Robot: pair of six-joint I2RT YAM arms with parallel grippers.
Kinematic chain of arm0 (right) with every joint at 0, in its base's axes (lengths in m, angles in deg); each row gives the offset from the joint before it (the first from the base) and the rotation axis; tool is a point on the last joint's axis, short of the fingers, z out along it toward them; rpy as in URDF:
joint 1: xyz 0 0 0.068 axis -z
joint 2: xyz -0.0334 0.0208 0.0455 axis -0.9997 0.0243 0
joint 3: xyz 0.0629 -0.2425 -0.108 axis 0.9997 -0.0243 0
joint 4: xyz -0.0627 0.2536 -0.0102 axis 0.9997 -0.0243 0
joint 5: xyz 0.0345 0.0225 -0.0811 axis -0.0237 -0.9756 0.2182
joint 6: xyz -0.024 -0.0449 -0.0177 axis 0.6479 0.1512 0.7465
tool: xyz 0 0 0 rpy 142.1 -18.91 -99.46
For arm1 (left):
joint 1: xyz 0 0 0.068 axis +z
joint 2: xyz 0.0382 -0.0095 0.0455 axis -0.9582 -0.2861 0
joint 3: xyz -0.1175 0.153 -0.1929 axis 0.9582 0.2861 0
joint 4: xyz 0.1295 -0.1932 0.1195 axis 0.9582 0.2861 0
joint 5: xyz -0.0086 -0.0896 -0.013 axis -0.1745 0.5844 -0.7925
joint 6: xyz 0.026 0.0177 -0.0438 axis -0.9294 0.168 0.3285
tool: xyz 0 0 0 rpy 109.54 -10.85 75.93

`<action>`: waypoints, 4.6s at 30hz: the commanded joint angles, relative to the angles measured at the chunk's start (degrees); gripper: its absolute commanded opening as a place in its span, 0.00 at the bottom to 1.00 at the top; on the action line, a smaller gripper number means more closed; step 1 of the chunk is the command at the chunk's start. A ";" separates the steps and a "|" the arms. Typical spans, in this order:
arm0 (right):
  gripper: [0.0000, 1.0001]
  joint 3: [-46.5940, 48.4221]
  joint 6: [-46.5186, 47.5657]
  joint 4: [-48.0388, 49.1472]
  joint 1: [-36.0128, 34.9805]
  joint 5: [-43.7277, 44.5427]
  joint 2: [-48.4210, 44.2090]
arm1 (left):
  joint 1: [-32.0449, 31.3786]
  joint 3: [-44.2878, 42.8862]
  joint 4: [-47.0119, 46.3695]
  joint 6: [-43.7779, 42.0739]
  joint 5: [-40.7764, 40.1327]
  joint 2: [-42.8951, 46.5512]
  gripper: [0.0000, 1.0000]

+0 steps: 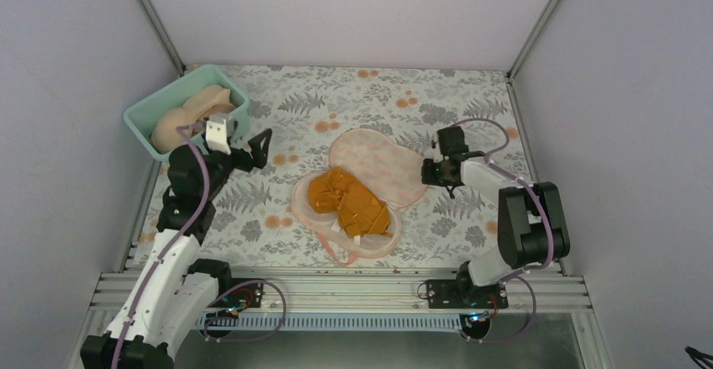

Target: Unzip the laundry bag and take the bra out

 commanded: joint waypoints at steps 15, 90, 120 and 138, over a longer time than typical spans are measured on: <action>1.00 -3.28 1.62 4.21 12.47 -3.62 -13.63 | 7.11 -56.08 60.96 -47.81 -7.25 -45.13 1.00; 1.00 -1.13 43.38 -14.38 -41.74 5.26 -14.74 | -24.49 -23.30 48.96 -33.12 7.86 -8.69 0.90; 0.04 -2.18 41.72 -8.95 -45.36 14.60 -11.41 | -24.70 -5.24 33.96 -40.28 17.88 14.25 1.00; 0.04 1.28 46.74 -23.26 -44.66 7.57 -28.49 | -37.35 -16.35 23.08 -37.49 5.58 -19.85 0.86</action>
